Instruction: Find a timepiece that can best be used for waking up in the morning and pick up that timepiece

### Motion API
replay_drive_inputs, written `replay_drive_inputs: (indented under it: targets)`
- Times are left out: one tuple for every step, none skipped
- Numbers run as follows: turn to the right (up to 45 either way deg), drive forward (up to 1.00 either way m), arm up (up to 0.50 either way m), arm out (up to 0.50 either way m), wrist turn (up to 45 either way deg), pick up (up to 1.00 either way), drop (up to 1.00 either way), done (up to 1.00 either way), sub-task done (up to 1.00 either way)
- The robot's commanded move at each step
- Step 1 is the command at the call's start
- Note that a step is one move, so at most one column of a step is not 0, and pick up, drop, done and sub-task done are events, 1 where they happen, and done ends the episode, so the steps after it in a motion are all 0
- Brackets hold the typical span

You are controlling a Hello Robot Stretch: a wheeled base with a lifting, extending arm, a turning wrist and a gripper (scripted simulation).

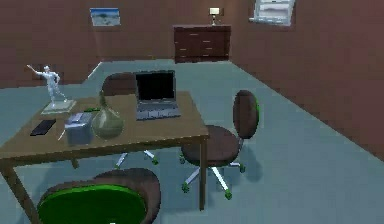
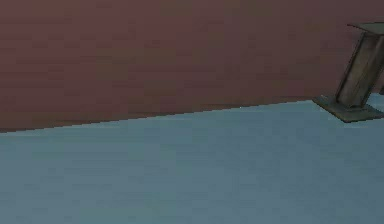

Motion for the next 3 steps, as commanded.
replay_drive_inputs:
  targets:
    - [0.0,0.60,0.00,0.00,0.0,0.00,0.00,0.00,0.00]
    - [-45.0,0.00,0.00,0.00,0.0,0.00,0.00,0.00,0.00]
    - [-45.0,0.00,0.00,0.00,0.0,0.00,0.00,0.00,0.00]
